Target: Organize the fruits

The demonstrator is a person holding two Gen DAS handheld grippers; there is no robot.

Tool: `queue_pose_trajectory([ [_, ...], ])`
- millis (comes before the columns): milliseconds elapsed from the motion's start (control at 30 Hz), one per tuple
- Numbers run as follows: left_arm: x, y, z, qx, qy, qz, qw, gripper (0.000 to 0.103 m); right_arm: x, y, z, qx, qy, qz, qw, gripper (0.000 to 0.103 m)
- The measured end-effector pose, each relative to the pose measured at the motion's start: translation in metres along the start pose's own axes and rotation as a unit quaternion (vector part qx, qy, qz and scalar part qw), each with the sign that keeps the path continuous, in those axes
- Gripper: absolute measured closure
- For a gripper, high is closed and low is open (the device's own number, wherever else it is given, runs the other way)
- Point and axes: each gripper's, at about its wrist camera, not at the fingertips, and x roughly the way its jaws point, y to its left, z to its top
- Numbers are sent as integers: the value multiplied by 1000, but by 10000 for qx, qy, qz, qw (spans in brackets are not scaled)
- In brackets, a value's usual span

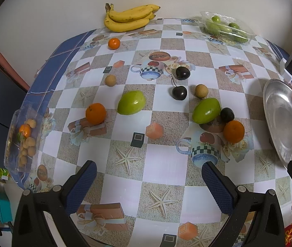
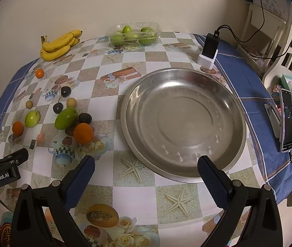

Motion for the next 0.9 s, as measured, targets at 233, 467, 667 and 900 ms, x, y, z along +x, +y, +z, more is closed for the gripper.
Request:
queue_pose_trajectory([
  [233,1,1,-1,-50,11,-11,10000,0,0,0,0,6,3,2,10000,3],
  [467,2,1,-1,-69,25,-16,10000,0,0,0,0,8,4,5,10000,3],
  [667,3,2,-1,-108,59,-31,9999,0,1,0,0,4,9,5,10000,3],
  [900,4,3,-1,-121,75,-43,9999,0,1,0,0,8,10,4,10000,3],
])
